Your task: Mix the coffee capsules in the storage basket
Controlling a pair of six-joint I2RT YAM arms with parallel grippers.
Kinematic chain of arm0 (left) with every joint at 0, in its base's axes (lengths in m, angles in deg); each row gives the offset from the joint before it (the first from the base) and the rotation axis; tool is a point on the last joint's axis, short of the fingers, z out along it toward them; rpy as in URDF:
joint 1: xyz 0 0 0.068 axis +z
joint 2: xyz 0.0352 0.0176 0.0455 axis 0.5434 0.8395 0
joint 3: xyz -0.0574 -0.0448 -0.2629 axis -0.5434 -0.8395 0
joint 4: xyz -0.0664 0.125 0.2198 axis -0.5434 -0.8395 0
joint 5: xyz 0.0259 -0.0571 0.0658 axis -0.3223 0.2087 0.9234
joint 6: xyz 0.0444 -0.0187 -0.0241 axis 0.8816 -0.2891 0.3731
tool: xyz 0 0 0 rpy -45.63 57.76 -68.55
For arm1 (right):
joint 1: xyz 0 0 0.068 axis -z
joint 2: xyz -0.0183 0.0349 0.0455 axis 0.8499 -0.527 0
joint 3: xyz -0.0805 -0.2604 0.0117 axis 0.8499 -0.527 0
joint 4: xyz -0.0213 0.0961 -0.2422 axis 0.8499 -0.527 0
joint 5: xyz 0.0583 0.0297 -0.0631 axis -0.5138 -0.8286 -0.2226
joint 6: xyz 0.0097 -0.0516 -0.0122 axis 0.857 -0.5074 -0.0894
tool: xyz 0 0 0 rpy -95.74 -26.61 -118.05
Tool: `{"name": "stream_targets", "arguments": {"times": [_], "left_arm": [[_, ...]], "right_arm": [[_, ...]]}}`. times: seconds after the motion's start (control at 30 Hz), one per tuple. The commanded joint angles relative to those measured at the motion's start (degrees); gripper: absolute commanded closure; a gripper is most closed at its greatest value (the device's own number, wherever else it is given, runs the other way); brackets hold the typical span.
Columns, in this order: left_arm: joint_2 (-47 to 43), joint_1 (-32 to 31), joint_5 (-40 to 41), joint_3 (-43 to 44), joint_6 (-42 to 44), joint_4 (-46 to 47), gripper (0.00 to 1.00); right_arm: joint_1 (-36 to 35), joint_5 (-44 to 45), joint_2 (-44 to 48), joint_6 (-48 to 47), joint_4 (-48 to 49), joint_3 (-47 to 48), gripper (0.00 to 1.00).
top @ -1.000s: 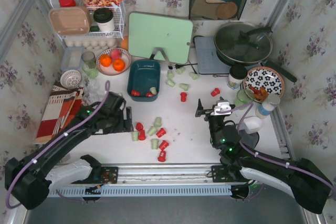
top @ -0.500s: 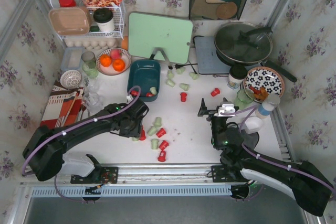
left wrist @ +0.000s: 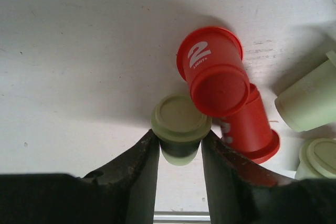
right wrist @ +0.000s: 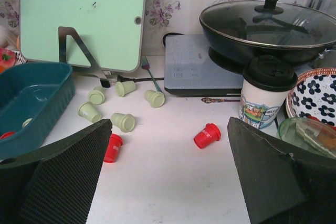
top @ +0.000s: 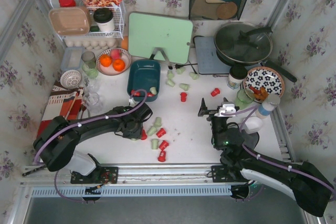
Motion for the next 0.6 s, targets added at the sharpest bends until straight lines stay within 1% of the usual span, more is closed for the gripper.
{"name": "stream_targets", "arguments": {"times": [0.0, 0.03, 0.07, 0.17, 0.27, 0.33, 0.4, 0.43, 0.5, 0.57], "left_arm": [[0.06, -0.19, 2.55, -0.95, -1.67, 3.02, 0.67], [-0.41, -0.26, 2.99, -1.12, -1.91, 2.79, 0.68], [-1.13, -0.47, 3.62, -1.21, -2.12, 2.31, 0.73], [-6.23, -0.95, 6.17, -0.93, -2.3, -0.2, 0.83], [-13.71, -0.97, 10.4, 0.86, -1.75, -4.42, 0.84], [-19.2, -0.99, 12.49, 1.94, 0.32, -4.88, 0.84], [-25.18, -0.94, 14.15, 2.05, 4.21, -1.61, 0.84], [-26.96, -0.94, 15.28, 1.56, 6.01, 1.72, 0.84], [-28.69, -0.67, 16.83, -0.11, 11.03, 10.63, 0.84], [-27.46, 0.27, 17.43, -0.18, 17.34, 19.27, 0.84]], "right_arm": [[0.01, -0.37, -1.29, -0.57, 2.31, -0.01, 0.0], [-0.01, -0.37, -1.78, -0.69, 2.49, 0.08, 0.0], [0.0, -0.27, -2.15, -0.78, 2.46, 0.26, 0.0], [-0.01, 0.19, -2.39, -0.91, 2.35, 0.33, 0.0], [0.03, 0.2, -2.18, -0.74, 2.24, 0.28, 0.0], [-0.01, -0.03, -2.32, -0.72, 2.3, 0.26, 0.0], [0.03, -0.17, -2.7, -0.62, 2.58, 0.3, 0.0], [0.0, -0.3, -3.07, -0.63, 2.71, 0.29, 0.0], [0.01, -0.43, -3.78, -0.74, 3.17, 0.32, 0.0], [0.04, -0.26, -4.56, -1.04, 3.39, 0.47, 0.0]]}}
